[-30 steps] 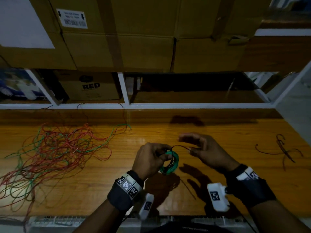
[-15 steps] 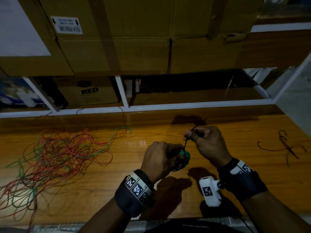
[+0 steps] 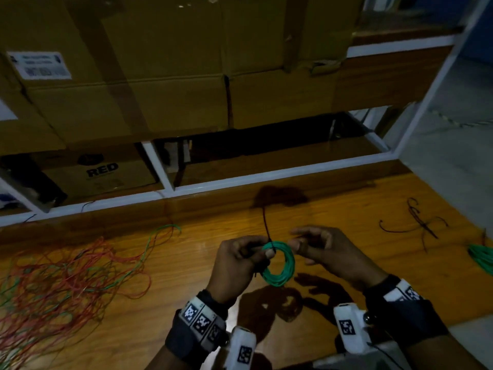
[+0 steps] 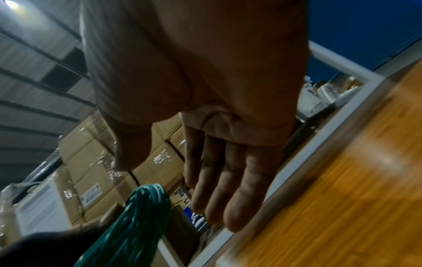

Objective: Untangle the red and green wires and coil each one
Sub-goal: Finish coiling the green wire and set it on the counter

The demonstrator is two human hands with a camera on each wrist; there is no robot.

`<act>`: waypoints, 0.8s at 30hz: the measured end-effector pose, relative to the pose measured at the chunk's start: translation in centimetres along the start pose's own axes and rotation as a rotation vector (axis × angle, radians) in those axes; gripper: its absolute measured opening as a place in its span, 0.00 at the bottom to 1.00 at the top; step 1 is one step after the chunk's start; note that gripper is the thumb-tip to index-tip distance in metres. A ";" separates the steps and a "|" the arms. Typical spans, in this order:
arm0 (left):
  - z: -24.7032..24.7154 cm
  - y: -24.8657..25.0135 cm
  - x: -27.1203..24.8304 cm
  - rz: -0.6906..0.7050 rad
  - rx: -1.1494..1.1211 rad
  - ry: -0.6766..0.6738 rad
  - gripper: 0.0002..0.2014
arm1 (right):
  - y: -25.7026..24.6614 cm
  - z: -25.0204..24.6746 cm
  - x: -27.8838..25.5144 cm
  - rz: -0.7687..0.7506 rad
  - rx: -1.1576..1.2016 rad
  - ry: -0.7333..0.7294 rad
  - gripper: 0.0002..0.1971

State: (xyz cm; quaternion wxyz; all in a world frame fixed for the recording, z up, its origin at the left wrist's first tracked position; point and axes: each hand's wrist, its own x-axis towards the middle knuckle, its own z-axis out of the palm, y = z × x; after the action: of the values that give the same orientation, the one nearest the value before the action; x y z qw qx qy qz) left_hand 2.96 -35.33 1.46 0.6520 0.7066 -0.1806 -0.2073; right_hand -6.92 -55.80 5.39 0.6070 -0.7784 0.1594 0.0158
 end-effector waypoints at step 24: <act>23.1 -1.4 5.9 -0.160 0.140 -0.452 0.14 | 20.2 -22.0 -11.7 0.370 0.600 1.018 0.14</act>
State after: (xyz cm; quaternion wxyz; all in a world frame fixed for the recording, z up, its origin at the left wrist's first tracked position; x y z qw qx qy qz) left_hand -4.30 -57.86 -1.74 0.5259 0.6978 -0.2794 -0.3981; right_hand -27.09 -78.32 -5.27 0.6344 -0.4433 0.5587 -0.2982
